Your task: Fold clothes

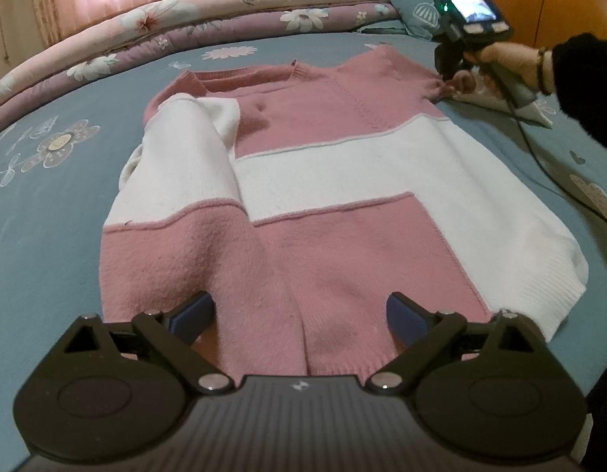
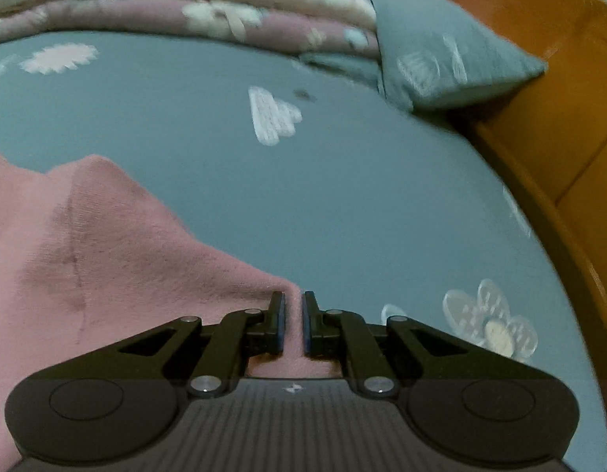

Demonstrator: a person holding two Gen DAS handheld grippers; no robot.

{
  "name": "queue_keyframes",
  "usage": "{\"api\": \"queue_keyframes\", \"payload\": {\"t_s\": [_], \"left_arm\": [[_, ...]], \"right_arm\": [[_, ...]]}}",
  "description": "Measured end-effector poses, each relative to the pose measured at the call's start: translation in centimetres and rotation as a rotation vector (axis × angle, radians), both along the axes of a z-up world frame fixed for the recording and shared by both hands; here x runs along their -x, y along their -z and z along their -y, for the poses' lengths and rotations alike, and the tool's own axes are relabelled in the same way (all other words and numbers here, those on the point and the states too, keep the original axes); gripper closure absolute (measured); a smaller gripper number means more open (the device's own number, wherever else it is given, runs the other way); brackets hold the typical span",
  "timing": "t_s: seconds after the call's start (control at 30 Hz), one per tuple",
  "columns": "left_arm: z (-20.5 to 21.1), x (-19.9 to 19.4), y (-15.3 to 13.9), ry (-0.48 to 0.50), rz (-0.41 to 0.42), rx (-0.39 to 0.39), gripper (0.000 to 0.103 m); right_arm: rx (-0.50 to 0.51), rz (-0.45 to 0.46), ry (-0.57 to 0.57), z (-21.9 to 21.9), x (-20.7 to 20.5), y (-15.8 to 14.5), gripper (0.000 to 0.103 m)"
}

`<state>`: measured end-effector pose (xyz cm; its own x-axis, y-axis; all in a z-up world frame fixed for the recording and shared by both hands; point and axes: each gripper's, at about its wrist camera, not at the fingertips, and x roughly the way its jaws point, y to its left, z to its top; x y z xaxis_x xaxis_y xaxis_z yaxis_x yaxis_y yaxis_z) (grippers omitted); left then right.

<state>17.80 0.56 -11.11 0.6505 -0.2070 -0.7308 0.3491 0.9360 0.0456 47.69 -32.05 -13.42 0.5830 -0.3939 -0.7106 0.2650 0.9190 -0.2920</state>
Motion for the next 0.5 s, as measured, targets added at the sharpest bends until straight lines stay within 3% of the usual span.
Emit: {"api": "queue_keyframes", "payload": {"t_s": [0.2, 0.33, 0.5], "left_arm": [[-0.2, -0.2, 0.1, -0.002, 0.001, 0.003, 0.008], [0.0, -0.2, 0.0, -0.007, 0.004, -0.007, 0.008], [0.2, 0.7, -1.4, -0.014, 0.043, -0.027, 0.008]], "right_arm": [[0.022, 0.009, 0.001, -0.2, 0.0, 0.2, 0.086], [-0.05, 0.037, -0.012, 0.1, 1.7, -2.0, 0.065], [-0.087, 0.049, -0.068, -1.1, 5.3, -5.6, 0.055]]}}
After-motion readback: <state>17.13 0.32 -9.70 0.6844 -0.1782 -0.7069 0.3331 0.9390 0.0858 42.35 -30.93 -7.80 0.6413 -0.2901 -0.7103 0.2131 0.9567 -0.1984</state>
